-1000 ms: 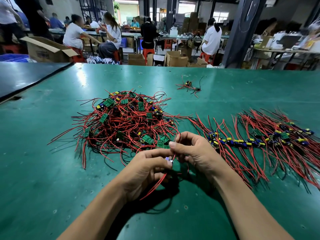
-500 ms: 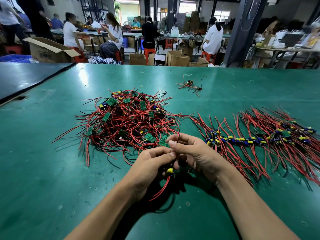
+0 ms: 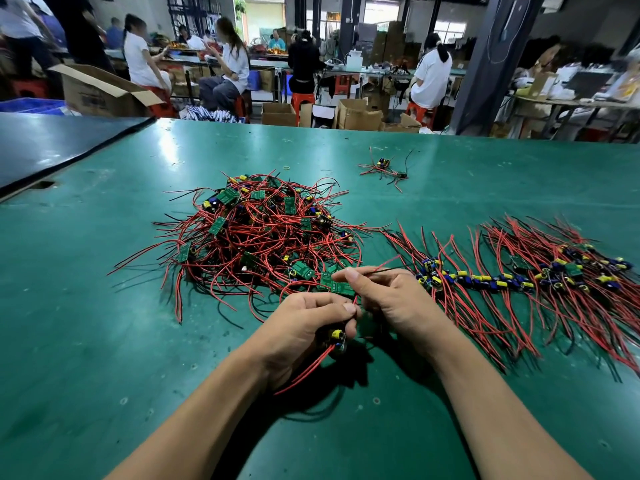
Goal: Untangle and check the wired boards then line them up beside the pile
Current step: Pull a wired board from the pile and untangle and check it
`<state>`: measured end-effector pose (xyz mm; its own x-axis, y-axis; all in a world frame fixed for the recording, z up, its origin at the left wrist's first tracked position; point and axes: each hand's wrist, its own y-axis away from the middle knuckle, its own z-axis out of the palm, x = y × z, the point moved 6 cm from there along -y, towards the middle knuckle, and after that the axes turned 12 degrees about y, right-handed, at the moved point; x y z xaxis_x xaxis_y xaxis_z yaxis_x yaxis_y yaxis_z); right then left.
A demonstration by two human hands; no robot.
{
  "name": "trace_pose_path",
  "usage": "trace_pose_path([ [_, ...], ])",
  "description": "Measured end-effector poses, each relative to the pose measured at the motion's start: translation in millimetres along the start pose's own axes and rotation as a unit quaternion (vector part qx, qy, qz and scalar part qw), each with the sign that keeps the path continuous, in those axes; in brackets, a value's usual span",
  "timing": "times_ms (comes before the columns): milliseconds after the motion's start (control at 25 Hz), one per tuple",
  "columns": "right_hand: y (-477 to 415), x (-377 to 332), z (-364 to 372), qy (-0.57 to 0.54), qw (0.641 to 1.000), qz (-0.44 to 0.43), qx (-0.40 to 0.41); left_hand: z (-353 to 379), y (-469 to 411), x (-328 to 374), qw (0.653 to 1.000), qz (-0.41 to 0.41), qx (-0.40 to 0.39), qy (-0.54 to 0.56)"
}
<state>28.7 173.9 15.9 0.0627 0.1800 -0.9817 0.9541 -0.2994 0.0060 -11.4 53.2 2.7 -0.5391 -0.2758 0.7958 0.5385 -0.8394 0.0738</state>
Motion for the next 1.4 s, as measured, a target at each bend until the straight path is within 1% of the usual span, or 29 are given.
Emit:
trace_pose_path([
  [80, -4, -2, -12, 0.112, 0.991, -0.027, 0.061, 1, 1, 0, 1.000, 0.005, -0.001, -0.028],
  [120, -6, -1, -15, 0.141, 0.987, -0.028, 0.077, 2, 1, 0, 0.999, 0.009, 0.005, -0.041],
  [200, -9, 5, -15, 0.155, 0.984, -0.018, 0.086, 1, 2, 0, 0.997, 0.020, 0.025, -0.072],
  [320, -11, 9, -11, 0.116, 0.990, 0.021, 0.081, -1, 4, 1, 0.991, 0.033, 0.060, -0.111],
  [400, -10, 8, -11, 0.090, 0.993, 0.039, 0.069, -2, 4, 1, 0.991, 0.029, 0.075, -0.106],
  [480, -7, 6, -6, 0.060, 0.997, 0.040, 0.022, -3, 5, 1, 0.992, 0.022, 0.084, -0.088],
  [600, 1, 6, 13, -0.002, 0.996, 0.045, -0.078, -2, 6, 2, 0.993, 0.019, 0.075, -0.088],
  [640, 3, 6, 16, -0.018, 0.995, 0.045, -0.088, -1, 6, 2, 0.993, 0.019, 0.071, -0.091],
  [760, 2, 8, 15, -0.030, 0.995, 0.059, -0.073, -1, 6, 2, 0.994, 0.015, 0.072, -0.086],
  [880, 0, 9, 11, 0.011, 0.996, 0.057, -0.074, -1, 5, 1, 0.993, 0.013, 0.067, -0.093],
  [1000, -2, 8, 2, 0.063, 0.996, 0.036, -0.042, -1, 4, 1, 0.992, 0.004, 0.053, -0.111],
  [1080, -3, 5, -9, 0.125, 0.992, 0.007, 0.010, 0, 5, 0, 0.992, -0.011, 0.036, -0.122],
  [1120, -3, 3, -14, 0.138, 0.990, -0.009, 0.035, 1, 5, -1, 0.992, -0.018, 0.027, -0.124],
  [1280, -4, 0, -20, 0.076, 0.991, -0.031, 0.110, 0, 6, 0, 0.993, -0.032, 0.011, -0.109],
  [1320, -5, 0, -19, 0.066, 0.990, -0.034, 0.120, 0, 6, 0, 0.994, -0.029, 0.016, -0.104],
  [1400, -8, 1, -15, 0.037, 0.992, -0.030, 0.114, -1, 4, 0, 0.995, -0.022, 0.029, -0.093],
])
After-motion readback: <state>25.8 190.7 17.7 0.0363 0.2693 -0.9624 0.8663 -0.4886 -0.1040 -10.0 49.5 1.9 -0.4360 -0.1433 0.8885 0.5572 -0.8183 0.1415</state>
